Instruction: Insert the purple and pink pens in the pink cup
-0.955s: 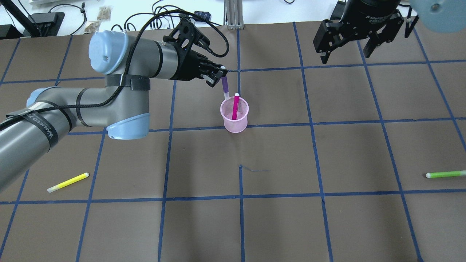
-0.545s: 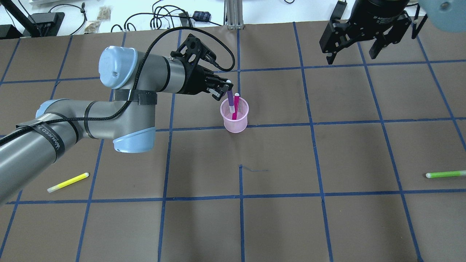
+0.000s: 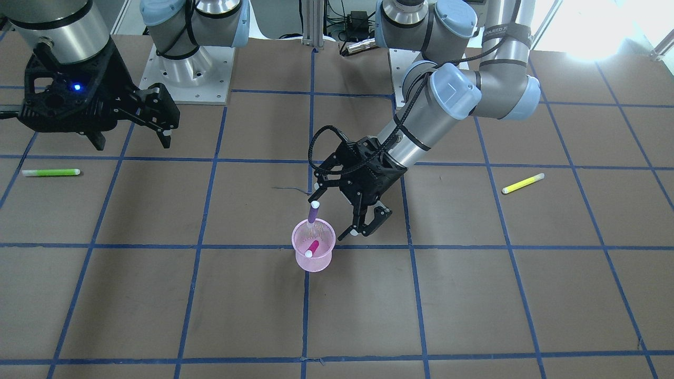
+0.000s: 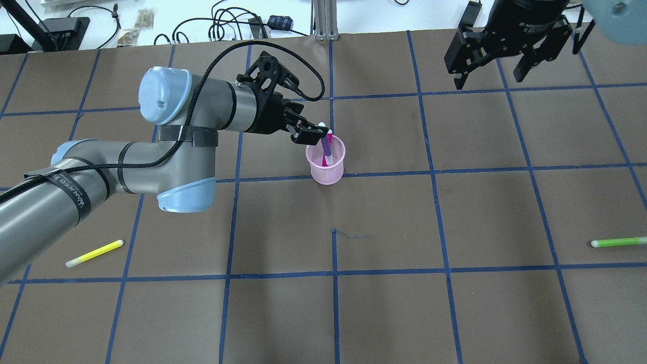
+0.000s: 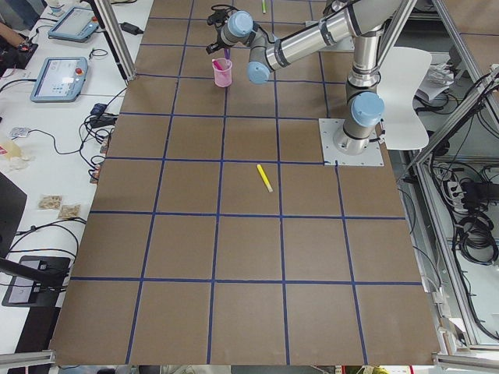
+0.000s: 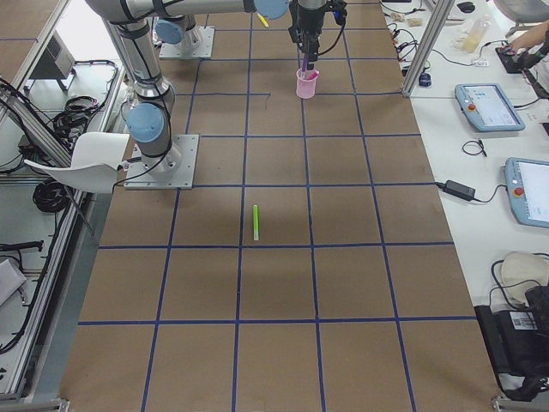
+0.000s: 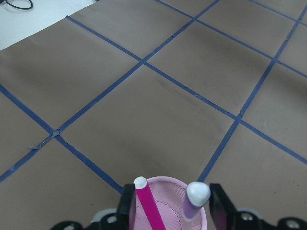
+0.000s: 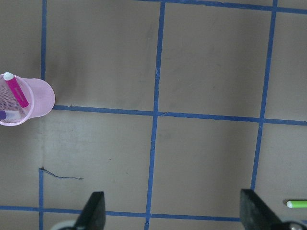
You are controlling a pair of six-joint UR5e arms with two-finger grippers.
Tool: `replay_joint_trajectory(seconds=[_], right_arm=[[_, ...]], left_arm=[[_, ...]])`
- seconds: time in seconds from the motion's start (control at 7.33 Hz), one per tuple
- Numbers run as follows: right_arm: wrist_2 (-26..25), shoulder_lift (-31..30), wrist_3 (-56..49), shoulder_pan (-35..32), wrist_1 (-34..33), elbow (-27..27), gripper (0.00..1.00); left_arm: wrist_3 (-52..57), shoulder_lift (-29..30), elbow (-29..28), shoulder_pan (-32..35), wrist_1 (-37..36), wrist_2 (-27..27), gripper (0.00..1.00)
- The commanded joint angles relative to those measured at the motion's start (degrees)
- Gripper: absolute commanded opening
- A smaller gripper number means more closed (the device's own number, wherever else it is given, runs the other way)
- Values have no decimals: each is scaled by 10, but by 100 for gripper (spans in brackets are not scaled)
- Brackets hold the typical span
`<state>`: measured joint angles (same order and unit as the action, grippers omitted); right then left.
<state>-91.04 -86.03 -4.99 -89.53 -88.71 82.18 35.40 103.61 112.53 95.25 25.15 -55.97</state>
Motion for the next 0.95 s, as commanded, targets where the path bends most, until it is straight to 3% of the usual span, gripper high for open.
replay_joint_trajectory(seconds=[0.0, 0.55, 0.82], right_arm=[[1, 0, 2, 1, -3, 0, 100], [0, 0, 2, 0, -3, 0, 100], [0, 0, 2, 0, -3, 0, 100]], left_arm=[[-8, -4, 4, -23, -2, 1, 100], [-8, 4, 0, -30, -3, -3, 100], [-7, -15, -8, -79, 15, -5, 100]])
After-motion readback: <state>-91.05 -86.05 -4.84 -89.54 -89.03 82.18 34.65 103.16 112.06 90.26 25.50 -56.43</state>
